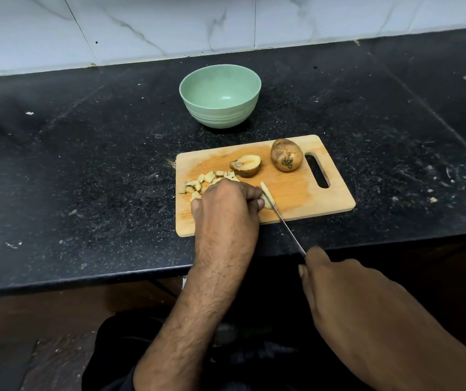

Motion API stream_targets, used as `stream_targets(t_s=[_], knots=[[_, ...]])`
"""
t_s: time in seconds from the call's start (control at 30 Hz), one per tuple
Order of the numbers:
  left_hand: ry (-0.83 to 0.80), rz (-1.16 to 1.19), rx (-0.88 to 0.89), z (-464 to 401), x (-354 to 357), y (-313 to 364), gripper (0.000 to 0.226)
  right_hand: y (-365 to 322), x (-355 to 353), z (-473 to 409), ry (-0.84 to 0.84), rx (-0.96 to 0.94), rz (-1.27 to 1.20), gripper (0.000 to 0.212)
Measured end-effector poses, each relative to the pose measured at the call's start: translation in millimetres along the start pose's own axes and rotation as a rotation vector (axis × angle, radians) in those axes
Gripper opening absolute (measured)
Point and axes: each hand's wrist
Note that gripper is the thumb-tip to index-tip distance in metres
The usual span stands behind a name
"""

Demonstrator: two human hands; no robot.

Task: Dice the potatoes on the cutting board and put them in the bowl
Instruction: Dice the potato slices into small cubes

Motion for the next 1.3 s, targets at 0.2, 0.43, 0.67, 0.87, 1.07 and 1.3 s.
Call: stream_targets(t_s=[0.2,0.43,0.67,0.87,1.07,1.3], knots=[[0.028,0.021,-0.022,0.7,1.6,-2.4,0.015,13.1,20.2,10.7,0.078,-0.018,0.030,0.024],[0.064,0.042,0.034,7.3,1.2,-3.8,0.015,12.3,-2.6,17.3,0.090,-0.030,0.007,0.032],[0.066,0.018,0.045,10.0,-0.1,-5.3,0.013,9.7,9.3,-5.3,0.253,-0.086,-0.007,0.034],[0.051,0.031,-0.004,6.3,-1.1,-2.4,0.007,0.7,18.7,-14.4,0.312,-0.116,-0.006,0.028],[0.042,0.017,-0.021,4.3,-2.2,0.0,0.005,-1.0,19.1,-19.0,0.323,-0.101,0.096,0.026],[0.040,-0.007,-0.003,5.2,-3.0,1.7,0.005,-4.0,7.9,-13.9,0.308,-0.110,0.137,0.026]])
Point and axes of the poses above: each hand's wrist, its own z-axis away from the middle knuckle, its own x-axis out of the palm, y = z × x, and after that the axes turned 5 degrees about y, right-handed
